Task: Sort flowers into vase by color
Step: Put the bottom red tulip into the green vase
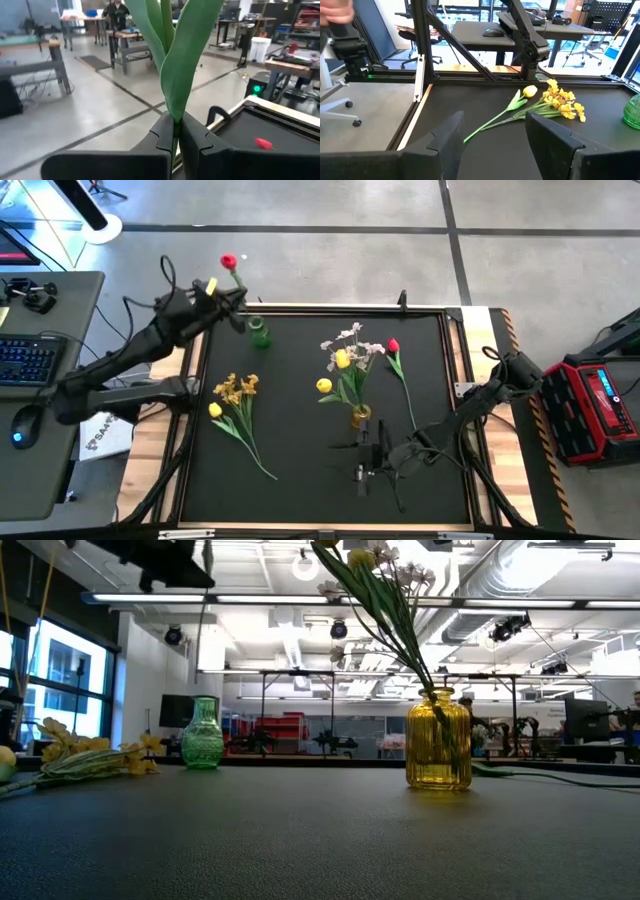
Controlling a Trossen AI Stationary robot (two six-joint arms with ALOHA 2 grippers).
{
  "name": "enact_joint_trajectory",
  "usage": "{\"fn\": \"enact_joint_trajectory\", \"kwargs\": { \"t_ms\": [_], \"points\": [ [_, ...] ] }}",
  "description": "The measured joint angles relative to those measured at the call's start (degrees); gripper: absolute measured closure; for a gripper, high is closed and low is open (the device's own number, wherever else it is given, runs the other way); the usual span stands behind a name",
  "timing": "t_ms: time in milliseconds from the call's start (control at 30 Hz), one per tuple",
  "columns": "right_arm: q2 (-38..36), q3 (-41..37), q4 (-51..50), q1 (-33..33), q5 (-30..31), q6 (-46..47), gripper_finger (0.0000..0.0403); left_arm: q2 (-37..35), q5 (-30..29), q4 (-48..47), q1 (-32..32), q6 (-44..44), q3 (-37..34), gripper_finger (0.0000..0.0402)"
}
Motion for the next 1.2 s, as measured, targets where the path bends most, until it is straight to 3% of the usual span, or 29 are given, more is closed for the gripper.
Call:
{"fn": "enact_joint_trajectory", "kwargs": {
  "t_ms": [133,300,867,1000,1200],
  "points": [
    [0.0,0.0,0.0,0.0,0.0,0.1,0.0203,4.7,9.2,2.8,7.6,-3.2,0.0,0.0401],
    [0.0,0.0,0.0,0.0,0.0,0.1,0.0203,9.1,19.3,7.4,12.1,-7.8,0.0,0.0401],
    [0.0,0.0,0.0,0.0,0.0,0.6,0.0203,10.8,17.0,-1.0,13.6,-7.7,0.0,0.0397],
    [0.0,0.0,0.0,0.0,0.0,0.6,0.0203,10.7,17.0,-2.9,13.6,-7.5,0.0,0.0366],
    [0.0,0.0,0.0,0.0,0.0,0.6,0.0203,10.7,17.5,-4.1,13.6,-7.1,0.0,0.0281]
  ]
}}
